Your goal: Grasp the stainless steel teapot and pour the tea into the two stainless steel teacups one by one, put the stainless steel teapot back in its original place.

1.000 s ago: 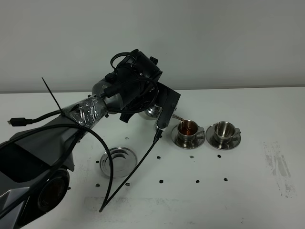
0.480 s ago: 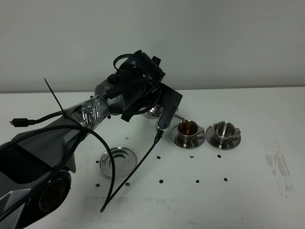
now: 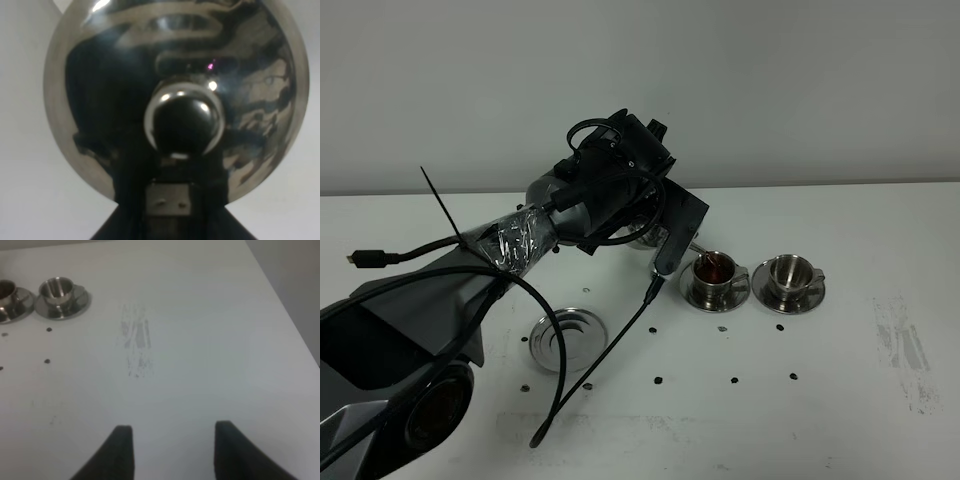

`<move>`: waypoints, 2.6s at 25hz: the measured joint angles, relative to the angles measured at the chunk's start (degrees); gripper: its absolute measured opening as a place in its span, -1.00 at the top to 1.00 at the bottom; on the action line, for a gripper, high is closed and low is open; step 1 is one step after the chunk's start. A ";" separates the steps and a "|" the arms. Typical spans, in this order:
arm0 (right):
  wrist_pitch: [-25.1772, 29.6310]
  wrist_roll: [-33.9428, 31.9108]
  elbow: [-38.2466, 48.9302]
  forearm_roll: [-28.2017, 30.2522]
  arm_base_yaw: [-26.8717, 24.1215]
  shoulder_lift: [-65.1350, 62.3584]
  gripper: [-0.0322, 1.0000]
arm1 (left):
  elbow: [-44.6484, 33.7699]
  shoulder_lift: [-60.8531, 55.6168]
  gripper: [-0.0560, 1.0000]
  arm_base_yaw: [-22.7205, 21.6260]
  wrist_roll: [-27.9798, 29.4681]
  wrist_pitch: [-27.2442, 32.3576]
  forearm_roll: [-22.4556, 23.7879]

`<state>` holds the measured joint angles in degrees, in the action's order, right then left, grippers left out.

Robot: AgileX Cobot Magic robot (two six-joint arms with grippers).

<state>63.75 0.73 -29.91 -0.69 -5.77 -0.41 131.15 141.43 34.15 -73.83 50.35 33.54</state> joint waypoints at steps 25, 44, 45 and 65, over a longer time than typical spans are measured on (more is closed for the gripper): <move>0.00 0.00 0.00 0.00 0.00 0.00 0.21 | 0.00 0.00 0.45 0.64 -0.12 0.00 1.97; -0.06 0.00 0.00 0.00 0.00 0.00 0.21 | 0.00 0.00 0.45 -1.81 8.42 5.12 -8.50; -0.06 0.00 0.00 0.00 0.00 0.00 0.21 | 0.00 -0.15 0.45 -1.88 8.66 5.21 -9.80; 0.00 0.00 0.00 0.00 0.00 0.00 0.21 | 0.00 -4.93 0.45 -8.55 44.66 6.71 -32.80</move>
<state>63.75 0.73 -29.91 -0.69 -5.77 -0.41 131.15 136.50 25.59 -29.18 57.06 0.74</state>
